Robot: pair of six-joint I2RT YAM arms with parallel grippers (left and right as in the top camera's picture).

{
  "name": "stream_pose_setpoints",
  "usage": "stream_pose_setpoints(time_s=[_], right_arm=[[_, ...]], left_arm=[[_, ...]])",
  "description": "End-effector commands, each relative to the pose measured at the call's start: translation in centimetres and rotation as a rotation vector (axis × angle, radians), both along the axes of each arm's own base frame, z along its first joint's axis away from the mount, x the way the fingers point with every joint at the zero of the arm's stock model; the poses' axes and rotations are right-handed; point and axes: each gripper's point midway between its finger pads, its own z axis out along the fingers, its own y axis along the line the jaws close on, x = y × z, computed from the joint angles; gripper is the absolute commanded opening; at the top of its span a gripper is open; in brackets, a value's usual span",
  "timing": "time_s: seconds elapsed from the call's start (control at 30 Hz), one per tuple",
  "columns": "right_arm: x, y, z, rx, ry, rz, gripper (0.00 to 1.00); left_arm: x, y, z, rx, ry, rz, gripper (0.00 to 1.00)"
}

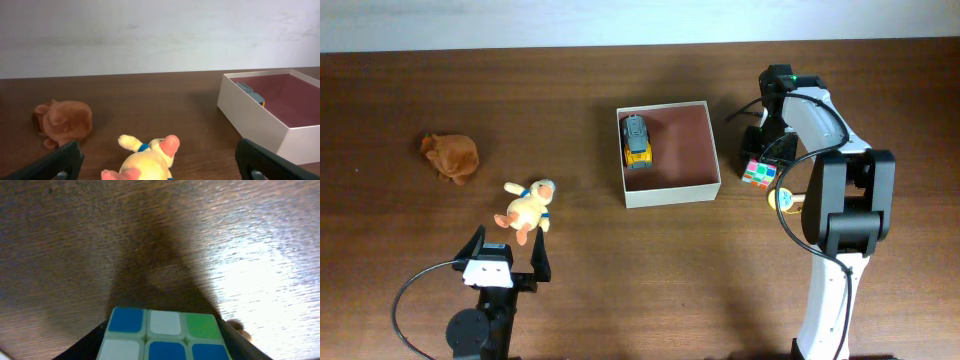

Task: Pack container
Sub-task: 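Grasp the Rubik's cube with the right gripper and lift, then carry the cube with the right gripper into the box beside the truck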

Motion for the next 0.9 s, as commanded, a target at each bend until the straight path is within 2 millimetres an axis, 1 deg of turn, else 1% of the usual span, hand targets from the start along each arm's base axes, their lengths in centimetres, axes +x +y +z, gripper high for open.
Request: stream_pose_setpoints(time_s=[0.0,0.13,0.27,0.37,0.47,0.57,0.6,0.67,0.7,0.73,0.77,0.8,0.87], right_arm=[[-0.1,-0.3,0.2,-0.025,-0.003,0.050,0.55],[-0.4,0.0,0.2,-0.010,0.009,0.050,0.52],[-0.4,1.1,0.4,0.059,0.009,0.046,0.52],[0.0,1.7,1.2,0.093,0.000,0.045,0.52],[0.5,2.0,2.8,0.107,-0.013,0.045,0.52],[1.2,2.0,5.0,0.107,-0.032,0.046,0.52],[1.5,2.0,6.0,0.107,-0.042,0.047,0.52],[2.2,2.4,8.7,0.128,-0.076,0.068,0.53],[2.4,2.9,9.8,0.155,-0.095,0.087,0.53],[2.9,3.9,11.9,0.208,-0.132,0.121,0.53],[3.1,4.5,13.0,0.239,-0.153,0.139,0.53],[3.3,5.4,14.5,0.281,-0.183,0.169,0.53],[3.4,7.2,16.7,0.352,-0.231,0.229,0.53]], left_arm=[[0.0,0.0,-0.1,0.015,0.002,-0.001,0.99],[0.0,0.0,-0.1,0.015,0.002,-0.001,0.99],[0.0,0.0,-0.1,0.015,0.002,-0.001,0.99],[0.0,0.0,-0.1,0.015,0.002,-0.001,0.99],[0.0,0.0,-0.1,0.015,0.002,-0.001,0.99],[0.0,0.0,-0.1,0.015,0.002,-0.001,0.99],[0.0,0.0,-0.1,0.015,0.002,-0.001,0.99],[0.0,0.0,-0.1,0.015,0.002,-0.001,0.99],[0.0,0.0,-0.1,0.015,0.002,-0.001,0.99],[0.0,0.0,-0.1,0.015,0.002,-0.001,0.99],[0.0,0.0,-0.1,0.015,0.001,-0.001,0.99],[0.0,0.0,-0.1,0.015,0.002,-0.001,0.99],[0.0,0.0,-0.1,0.015,0.002,-0.001,0.99]])
